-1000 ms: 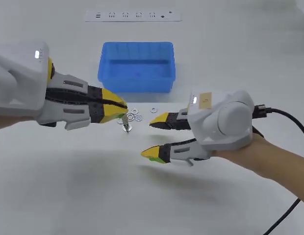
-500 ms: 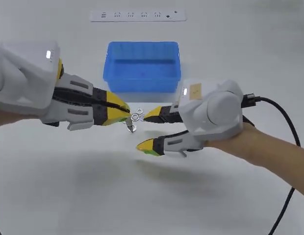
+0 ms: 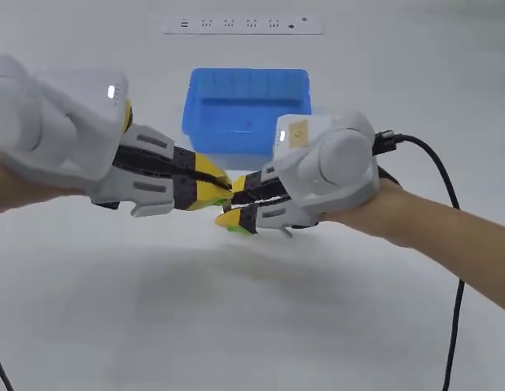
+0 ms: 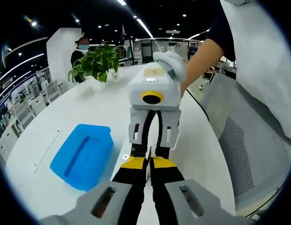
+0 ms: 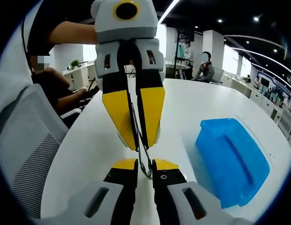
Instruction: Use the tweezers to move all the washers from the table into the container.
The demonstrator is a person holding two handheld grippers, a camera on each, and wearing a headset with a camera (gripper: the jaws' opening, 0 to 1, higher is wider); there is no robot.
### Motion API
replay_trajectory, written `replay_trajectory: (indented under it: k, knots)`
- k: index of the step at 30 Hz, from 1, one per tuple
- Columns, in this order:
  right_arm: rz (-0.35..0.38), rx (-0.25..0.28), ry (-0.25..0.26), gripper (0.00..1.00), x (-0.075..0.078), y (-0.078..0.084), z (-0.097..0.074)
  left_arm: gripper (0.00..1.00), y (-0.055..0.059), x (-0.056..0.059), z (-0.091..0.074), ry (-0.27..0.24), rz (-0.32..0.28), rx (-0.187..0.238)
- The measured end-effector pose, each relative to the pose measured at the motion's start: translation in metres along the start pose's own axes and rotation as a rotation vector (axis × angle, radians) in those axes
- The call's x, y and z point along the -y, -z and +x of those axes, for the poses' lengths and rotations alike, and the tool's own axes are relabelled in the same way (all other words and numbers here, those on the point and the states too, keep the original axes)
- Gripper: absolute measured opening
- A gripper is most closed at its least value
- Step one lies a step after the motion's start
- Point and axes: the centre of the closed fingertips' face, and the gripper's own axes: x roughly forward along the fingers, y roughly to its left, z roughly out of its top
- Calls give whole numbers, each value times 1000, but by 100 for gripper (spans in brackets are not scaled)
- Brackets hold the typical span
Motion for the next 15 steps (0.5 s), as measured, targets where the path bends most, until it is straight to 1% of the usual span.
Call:
replay_trajectory:
  k: [1,5,7,9,10,11,12,14,15]
  knots:
    - [4,3,-10,12,0,0,0,6,0,0,0,0,0,0]
    - [-2,3,-20,11,0,0,0,6,1,-3,0,-8,-2,-1]
    - [-7,-3,-27,11,-1,0,1,6,1,-2,-1,1,-3,-6]
    - [-41,-17,-22,10,-1,0,2,7,2,-1,-2,5,-6,-12]
    - [-57,-24,-18,10,-1,0,3,7,3,-2,-3,-1,0,-14]
    - [-56,-27,-18,9,-1,-1,3,7,3,-2,-3,-5,2,-17]
    - [-53,-28,-15,9,0,0,3,7,4,-3,-3,-13,11,-23]
    - [-47,-27,-9,9,0,0,3,7,4,-4,-4,-22,66,-34]
    - [-40,-25,-8,9,0,0,3,7,4,-4,-3,-24,61,-37]
